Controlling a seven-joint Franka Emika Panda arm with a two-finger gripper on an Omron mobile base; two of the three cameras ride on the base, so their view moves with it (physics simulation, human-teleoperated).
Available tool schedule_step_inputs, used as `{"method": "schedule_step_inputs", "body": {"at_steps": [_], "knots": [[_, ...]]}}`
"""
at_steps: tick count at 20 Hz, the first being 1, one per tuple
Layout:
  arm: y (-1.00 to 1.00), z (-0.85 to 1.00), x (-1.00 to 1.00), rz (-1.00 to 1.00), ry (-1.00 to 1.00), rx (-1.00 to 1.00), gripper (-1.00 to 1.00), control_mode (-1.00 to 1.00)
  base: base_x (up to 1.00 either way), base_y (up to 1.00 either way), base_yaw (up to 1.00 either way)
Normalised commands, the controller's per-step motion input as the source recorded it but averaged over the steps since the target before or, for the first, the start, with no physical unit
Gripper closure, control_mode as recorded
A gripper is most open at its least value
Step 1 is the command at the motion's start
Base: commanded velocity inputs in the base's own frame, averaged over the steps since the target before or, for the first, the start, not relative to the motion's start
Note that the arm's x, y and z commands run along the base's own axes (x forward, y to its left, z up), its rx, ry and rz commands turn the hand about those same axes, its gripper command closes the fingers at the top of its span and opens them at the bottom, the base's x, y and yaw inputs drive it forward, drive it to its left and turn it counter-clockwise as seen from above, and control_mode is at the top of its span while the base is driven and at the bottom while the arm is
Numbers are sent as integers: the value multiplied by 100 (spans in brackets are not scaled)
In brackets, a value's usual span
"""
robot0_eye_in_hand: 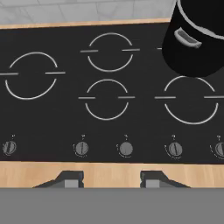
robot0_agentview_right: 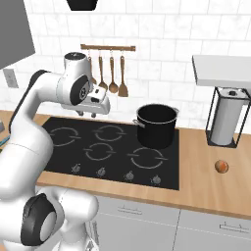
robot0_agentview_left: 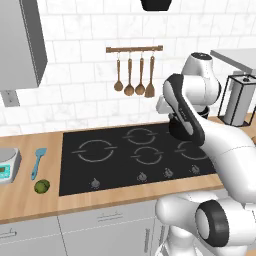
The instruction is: Put the onion and lime in the pot. Retrieve the spatula and lightly stir the vegetables in the pot.
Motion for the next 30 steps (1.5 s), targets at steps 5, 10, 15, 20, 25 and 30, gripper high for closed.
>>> {"method": "schedule_step_inputs", "body": {"at_steps": [5, 10, 15, 20, 25, 30], "knots": [[0, 0, 0, 0, 0, 0, -100, 100, 0, 0, 0], [0, 0, 0, 0, 0, 0, -100, 100, 0, -42, 0], [0, 0, 0, 0, 0, 0, -100, 100, 0, -88, 0], [0, 0, 0, 0, 0, 0, -100, 100, 0, -84, 0], [-28, 0, 0, 0, 0, 2, -100, -100, 3, -46, 0], [-96, -30, 0, 0, 1, 0, -100, -100, 0, 0, 0]]}}
